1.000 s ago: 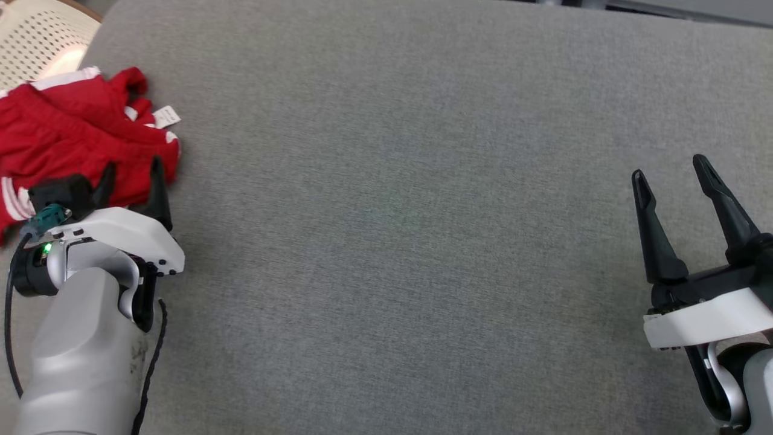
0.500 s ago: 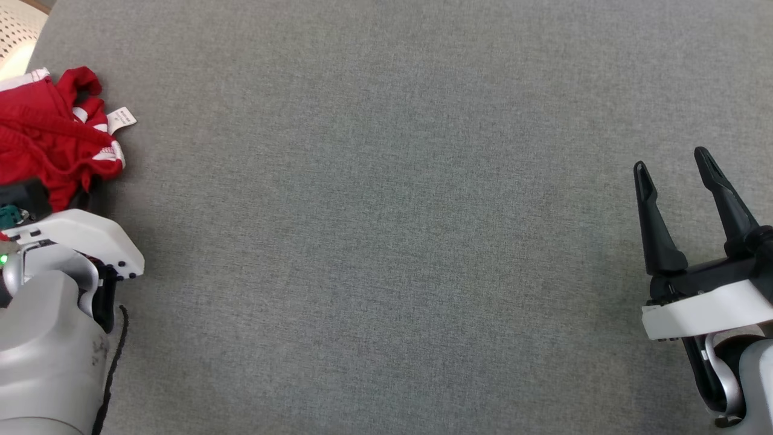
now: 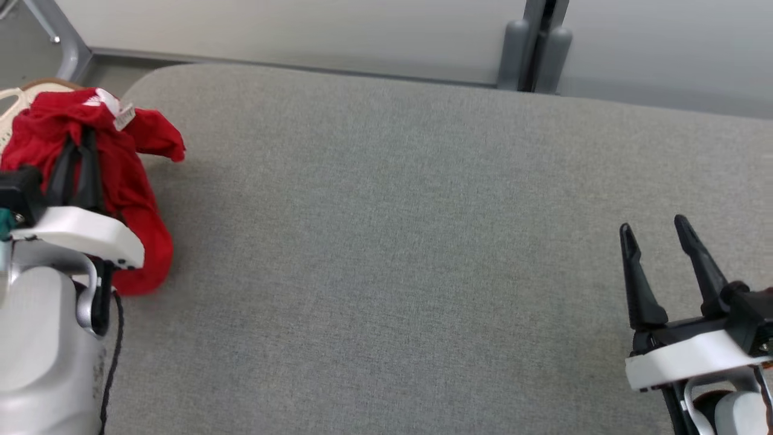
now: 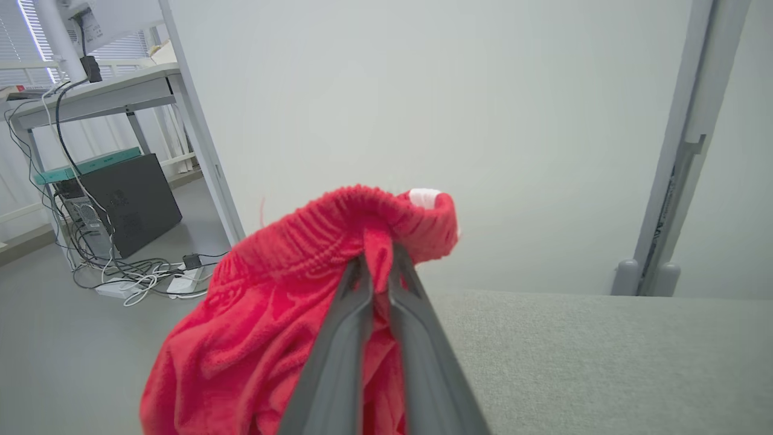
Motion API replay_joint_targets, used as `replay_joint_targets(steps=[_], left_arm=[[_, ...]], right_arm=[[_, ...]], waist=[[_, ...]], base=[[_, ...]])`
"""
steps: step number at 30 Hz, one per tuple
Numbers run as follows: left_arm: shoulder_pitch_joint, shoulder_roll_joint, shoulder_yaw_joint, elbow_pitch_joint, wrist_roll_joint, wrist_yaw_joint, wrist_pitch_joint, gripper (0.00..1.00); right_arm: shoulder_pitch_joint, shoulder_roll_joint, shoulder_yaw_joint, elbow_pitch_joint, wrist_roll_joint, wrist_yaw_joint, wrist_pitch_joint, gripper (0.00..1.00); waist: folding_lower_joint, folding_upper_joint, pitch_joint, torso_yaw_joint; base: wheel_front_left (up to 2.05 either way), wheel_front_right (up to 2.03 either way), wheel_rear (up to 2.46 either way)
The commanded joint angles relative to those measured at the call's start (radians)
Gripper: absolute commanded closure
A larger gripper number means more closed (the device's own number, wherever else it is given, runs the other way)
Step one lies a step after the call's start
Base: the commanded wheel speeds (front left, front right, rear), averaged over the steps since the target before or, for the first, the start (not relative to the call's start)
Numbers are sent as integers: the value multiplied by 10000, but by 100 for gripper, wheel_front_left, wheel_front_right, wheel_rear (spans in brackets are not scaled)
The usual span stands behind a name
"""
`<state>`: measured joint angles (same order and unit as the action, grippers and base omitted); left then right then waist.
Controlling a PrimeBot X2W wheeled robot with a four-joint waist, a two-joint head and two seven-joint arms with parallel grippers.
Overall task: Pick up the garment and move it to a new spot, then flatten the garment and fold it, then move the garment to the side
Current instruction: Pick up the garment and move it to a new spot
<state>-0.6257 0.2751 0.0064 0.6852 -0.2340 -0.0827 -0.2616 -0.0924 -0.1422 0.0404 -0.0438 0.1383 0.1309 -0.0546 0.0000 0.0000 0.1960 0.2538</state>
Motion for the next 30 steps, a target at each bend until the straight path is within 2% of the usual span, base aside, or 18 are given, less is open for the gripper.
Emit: replay_joint_targets(steps=[1, 4, 10, 13, 14, 18, 24, 30], left_arm=[[411, -67, -68, -445, 103, -8, -46, 100], [1449, -238, -315, -1895, 260, 77, 1, 100], [3066, -663, -834, -4344, 326, 235, 693, 100], [3672, -975, -1385, -5461, 365, 132, 1137, 100], [3672, -975, -1385, -5461, 365, 132, 1137, 100], [4046, -1419, -2458, -6375, 416, -75, 1735, 100], [3464, -1988, -4590, -6199, 232, -382, 2150, 100], [2406, -2164, -6287, -4913, -251, -465, 2086, 100]], right_arm=[[249, 62, -20, 50, 5, -3, -62, 0], [688, 242, -54, 65, -10, -3, -50, 0], [1186, 455, -134, -135, -18, -3, 101, 0], [1311, 508, -156, -250, -33, -3, 168, 0], [1311, 508, -156, -250, -33, -3, 168, 0], [1117, 564, -99, -405, -30, -2, 216, 0], [713, 622, -17, -420, 57, -2, 135, 0], [386, 675, 0, -170, 186, -2, -112, 0]], waist=[[0, 0, -847, -132], [0, 0, -1475, -391], [0, 0, -1867, -919], [0, 0, -1850, -1248], [0, 0, -1850, -1248], [0, 0, -1581, -1921], [0, 0, -887, -3288], [0, 0, 5, -4596]], base=[[0, 0, 0], [0, 0, 0], [0, 0, 0], [0, 0, 0], [0, 0, 0], [0, 0, 0], [0, 0, 0], [0, 0, 0]])
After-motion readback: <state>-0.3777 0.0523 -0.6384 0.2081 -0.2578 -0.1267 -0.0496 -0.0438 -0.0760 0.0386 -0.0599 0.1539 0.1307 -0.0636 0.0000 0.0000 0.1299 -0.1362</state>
